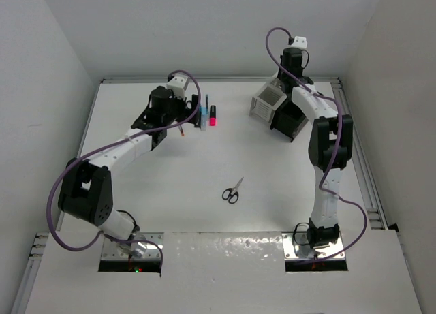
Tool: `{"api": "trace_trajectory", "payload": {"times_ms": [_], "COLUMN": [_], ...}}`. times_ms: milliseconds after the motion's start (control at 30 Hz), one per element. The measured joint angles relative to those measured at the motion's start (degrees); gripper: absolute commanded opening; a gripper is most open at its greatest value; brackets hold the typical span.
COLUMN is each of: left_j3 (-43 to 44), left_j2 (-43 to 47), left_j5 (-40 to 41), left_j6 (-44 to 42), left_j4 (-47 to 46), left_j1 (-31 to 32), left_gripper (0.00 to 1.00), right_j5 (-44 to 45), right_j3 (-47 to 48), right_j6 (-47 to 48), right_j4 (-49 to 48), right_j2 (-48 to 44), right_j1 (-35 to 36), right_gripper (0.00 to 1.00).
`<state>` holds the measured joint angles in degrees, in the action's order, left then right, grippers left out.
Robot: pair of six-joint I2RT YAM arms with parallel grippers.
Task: Sort the stationery into containers
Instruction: Place the pen in the storage box, then pick up the pen from the center of the board.
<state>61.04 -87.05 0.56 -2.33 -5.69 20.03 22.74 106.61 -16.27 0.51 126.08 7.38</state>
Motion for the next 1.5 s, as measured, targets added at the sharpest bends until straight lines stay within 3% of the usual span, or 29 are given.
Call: {"api": "trace_trajectory", "payload": {"times_ms": [133, 167, 200, 333, 433, 467, 567, 700, 900, 933, 1033, 1167, 1500], "left_j3": [0.0, 0.0, 0.0, 0.0, 0.1, 0.3, 2.4, 10.6, 25.8, 26.8, 29.1, 35.2, 36.3], "left_j2": [-1.7, -2.1, -2.4, -3.3, -4.0, -4.4, -7.1, -14.6, -27.1, -28.4, -31.7, -37.9, -41.2], "left_j5": [0.2, 0.2, 0.2, 0.2, 0.6, 0.9, 1.2, -1.1, -2.9, -2.6, -2.0, -1.0, 1.5], "left_j6": [0.3, 0.3, 0.3, 0.9, 2.1, 2.7, 4.3, 4.3, 4.0, 3.9, 3.7, 4.2, 4.5], "left_j4": [0.7, 0.9, 0.9, 1.3, 1.6, 2.0, 4.2, 10.5, 18.5, 19.1, 20.7, 24.6, 23.9], "left_j1": [-0.6, -0.7, -0.8, -1.0, -1.1, -1.1, -1.1, -1.3, -1.5, -1.5, -1.7, -1.9, -2.5], "left_gripper": [1.0, 1.0, 1.0, 1.0, 0.93, 0.69, 0.35, 0.36, 0.41, 0.47, 0.52, 0.4, 0.42], "right_j5": [0.3, 0.2, -0.1, -2.5, -5.0, -5.6, -7.6, -9.5, -12.5, -13.0, -15.3, -17.6, -19.6], "right_j3": [-1.4, -1.4, -1.4, -1.4, -1.4, -1.4, -2.4, -9.2, -17.2, -17.9, -19.6, -21.4, -26.3], "right_j6": [-0.2, -0.2, -0.2, 0.3, 1.4, 1.7, 2.3, 2.6, 2.1, 2.0, 1.6, 0.7, -0.3], "right_j4": [0.2, 0.2, 0.0, 0.0, 0.0, 0.0, -0.3, -1.7, -5.0, -5.4, -6.5, -6.4, -5.4], "right_j2": [0.0, 0.0, 0.0, 0.0, 0.0, 0.0, -1.0, -7.0, -17.0, -18.0, -20.0, -20.2, -21.6], "right_j1": [0.0, 0.0, 0.0, 0.0, 0.1, 0.2, 0.7, 1.9, 5.2, 5.6, 7.0, 7.3, 7.3], "right_gripper": [0.01, 0.07, 0.27, 0.63, 0.72, 0.72, 0.59, 0.43, 0.44, 0.44, 0.44, 0.43, 0.44]}}
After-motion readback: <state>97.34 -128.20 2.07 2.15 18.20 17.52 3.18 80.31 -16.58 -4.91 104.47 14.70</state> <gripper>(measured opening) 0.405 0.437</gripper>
